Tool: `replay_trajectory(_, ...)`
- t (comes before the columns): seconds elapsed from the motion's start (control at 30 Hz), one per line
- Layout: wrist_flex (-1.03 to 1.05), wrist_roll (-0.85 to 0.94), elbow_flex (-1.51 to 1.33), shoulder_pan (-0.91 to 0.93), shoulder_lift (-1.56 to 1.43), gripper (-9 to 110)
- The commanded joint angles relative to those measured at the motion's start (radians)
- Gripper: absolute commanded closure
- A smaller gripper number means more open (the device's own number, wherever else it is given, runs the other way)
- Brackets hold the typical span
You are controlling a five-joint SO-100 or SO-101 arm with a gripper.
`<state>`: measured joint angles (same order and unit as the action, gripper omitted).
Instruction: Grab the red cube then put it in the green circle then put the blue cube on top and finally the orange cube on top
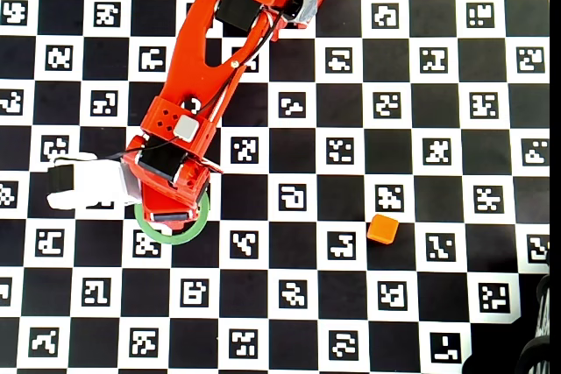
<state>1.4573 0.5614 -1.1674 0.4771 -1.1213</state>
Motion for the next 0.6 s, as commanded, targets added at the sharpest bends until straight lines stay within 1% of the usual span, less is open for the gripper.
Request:
replay_trajectory(0.0, -0.021, 0.012, 0.005, -0.005, -0.041, 93)
replay_trajectory(0.57, -0.061, 0.038, -0.012, 0.009, -0.015, 93)
